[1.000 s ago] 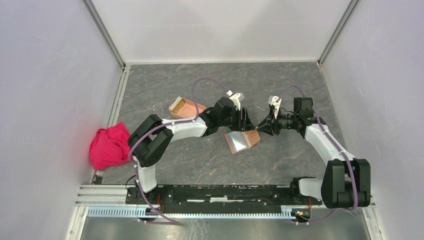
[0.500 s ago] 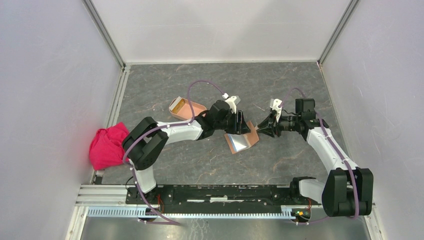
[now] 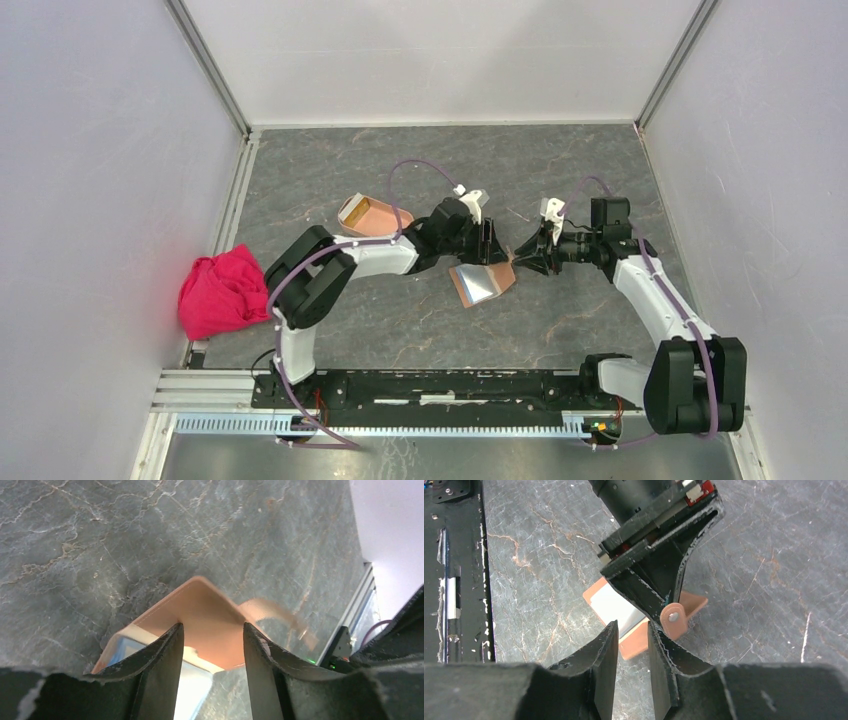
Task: Put the credit cards into the card holder
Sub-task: Turn over the card slot in the card holder.
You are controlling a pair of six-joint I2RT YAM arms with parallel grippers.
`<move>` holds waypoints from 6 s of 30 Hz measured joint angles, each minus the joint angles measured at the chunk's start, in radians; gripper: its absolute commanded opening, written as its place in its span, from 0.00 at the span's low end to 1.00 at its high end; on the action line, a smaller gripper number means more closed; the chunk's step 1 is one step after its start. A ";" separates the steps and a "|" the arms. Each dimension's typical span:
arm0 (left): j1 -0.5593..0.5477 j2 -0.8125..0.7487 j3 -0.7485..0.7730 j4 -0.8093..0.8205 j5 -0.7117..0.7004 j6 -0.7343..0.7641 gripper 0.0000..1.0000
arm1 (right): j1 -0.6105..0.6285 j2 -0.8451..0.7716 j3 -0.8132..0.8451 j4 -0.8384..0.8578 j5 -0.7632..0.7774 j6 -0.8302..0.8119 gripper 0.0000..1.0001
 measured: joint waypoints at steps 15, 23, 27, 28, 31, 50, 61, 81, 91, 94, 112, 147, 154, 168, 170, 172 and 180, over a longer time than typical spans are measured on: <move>0.000 0.117 0.042 0.001 0.000 0.000 0.56 | 0.050 0.296 -0.029 0.139 0.293 0.269 0.10; 0.000 0.063 -0.010 0.019 0.000 -0.002 0.56 | 0.061 0.419 0.024 0.121 0.416 0.323 0.09; 0.000 -0.010 -0.094 0.050 -0.002 -0.013 0.55 | 0.065 0.421 0.031 0.111 0.420 0.322 0.09; 0.000 -0.026 -0.114 0.058 -0.003 -0.017 0.54 | 0.066 0.421 0.031 0.111 0.420 0.322 0.09; 0.000 -0.056 -0.172 0.079 -0.012 -0.031 0.53 | 0.066 0.421 0.031 0.111 0.419 0.319 0.10; 0.001 -0.108 -0.232 0.041 -0.085 -0.074 0.52 | 0.066 0.256 0.031 0.079 0.231 0.231 0.34; 0.001 -0.163 -0.196 -0.008 -0.076 -0.058 0.52 | 0.070 0.191 0.029 0.043 0.062 0.162 0.35; 0.143 -0.637 -0.447 0.016 -0.155 0.029 0.96 | 0.071 -0.220 0.011 0.021 0.072 0.026 0.57; 0.132 -0.372 -0.522 0.175 -0.077 -0.115 0.77 | 0.070 -0.062 -0.064 0.060 0.113 0.090 0.55; 0.125 -0.316 -0.492 0.210 -0.072 -0.128 0.73 | 0.070 -0.041 -0.064 0.064 0.128 0.100 0.55; 0.107 -0.158 -0.388 0.248 -0.052 -0.134 0.59 | 0.071 -0.018 -0.064 0.066 0.133 0.114 0.55; 0.101 -0.178 -0.351 0.189 -0.031 -0.151 0.60 | 0.071 0.000 -0.064 0.066 0.133 0.114 0.55; 0.101 -0.177 -0.350 0.183 -0.026 -0.151 0.59 | 0.071 0.002 -0.064 0.066 0.133 0.114 0.55; 0.100 -0.160 -0.332 0.151 -0.017 -0.151 0.61 | 0.071 0.002 -0.064 0.066 0.133 0.114 0.55; 0.100 -0.160 -0.329 0.143 -0.030 -0.151 0.61 | 0.071 0.002 -0.064 0.066 0.133 0.114 0.55; 0.100 -0.160 -0.327 0.131 -0.035 -0.150 0.61 | 0.071 0.002 -0.064 0.066 0.132 0.114 0.55; 0.098 -0.159 -0.327 0.150 0.008 -0.153 0.59 | 0.071 0.002 -0.064 0.066 0.132 0.114 0.55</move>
